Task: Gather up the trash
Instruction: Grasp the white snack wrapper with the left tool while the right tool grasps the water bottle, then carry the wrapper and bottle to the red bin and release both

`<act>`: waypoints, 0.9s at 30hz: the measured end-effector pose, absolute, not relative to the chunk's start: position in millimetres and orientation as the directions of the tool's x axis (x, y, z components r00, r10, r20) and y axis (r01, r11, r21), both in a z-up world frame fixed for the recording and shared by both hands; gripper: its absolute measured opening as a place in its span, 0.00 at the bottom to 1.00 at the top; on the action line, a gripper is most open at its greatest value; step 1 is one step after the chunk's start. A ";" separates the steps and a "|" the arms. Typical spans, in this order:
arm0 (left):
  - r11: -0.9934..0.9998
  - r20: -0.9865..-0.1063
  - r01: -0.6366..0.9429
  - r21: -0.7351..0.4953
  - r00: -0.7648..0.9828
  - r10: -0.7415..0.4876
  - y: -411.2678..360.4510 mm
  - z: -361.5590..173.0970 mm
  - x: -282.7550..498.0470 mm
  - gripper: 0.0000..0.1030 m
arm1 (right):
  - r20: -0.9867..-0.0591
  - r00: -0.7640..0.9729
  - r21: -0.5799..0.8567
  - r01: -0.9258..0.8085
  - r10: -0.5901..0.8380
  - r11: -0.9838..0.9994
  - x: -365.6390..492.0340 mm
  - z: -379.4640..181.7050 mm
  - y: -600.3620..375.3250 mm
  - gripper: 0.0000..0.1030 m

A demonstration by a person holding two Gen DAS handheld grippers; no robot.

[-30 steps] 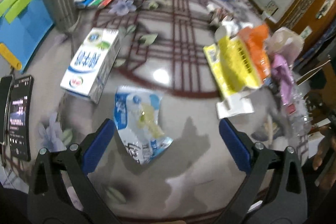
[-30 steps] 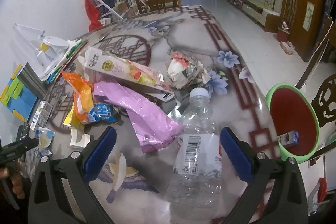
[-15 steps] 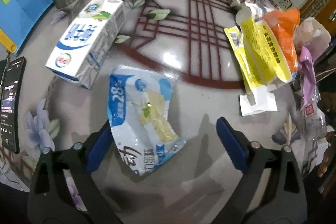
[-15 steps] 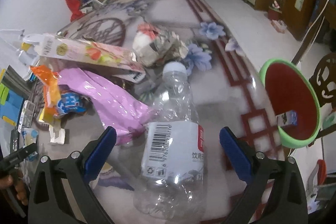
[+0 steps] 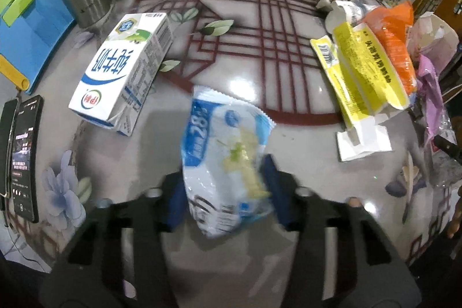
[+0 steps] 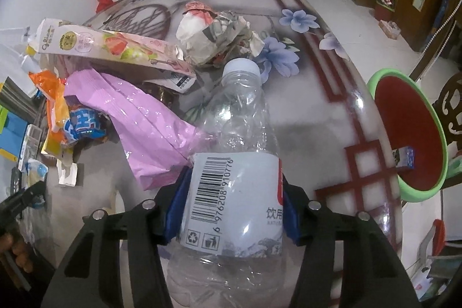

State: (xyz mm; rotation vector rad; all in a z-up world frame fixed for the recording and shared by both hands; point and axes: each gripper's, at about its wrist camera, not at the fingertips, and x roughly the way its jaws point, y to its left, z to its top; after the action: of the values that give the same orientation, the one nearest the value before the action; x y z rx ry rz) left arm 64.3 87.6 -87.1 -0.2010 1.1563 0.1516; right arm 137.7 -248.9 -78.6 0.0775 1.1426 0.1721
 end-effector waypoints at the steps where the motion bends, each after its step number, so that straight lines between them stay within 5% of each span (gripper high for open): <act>1: 0.972 -0.917 -0.217 -0.088 0.399 0.006 87.2 -87.0 64.4 0.37 | -0.897 0.406 0.147 -0.097 0.174 0.984 136.9 -78.4 -248.8 0.52; 27: 0.990 -0.825 -0.097 -0.104 0.565 -0.031 49.2 -19.5 53.6 0.30 | -0.800 0.563 0.152 -0.147 0.209 0.977 114.2 -4.5 -244.4 0.51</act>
State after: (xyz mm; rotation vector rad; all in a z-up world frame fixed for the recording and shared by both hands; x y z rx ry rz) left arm 53.6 49.2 -19.5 -0.1432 0.9710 0.0392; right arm 114.2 -244.4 -4.5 0.0704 0.9501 0.2100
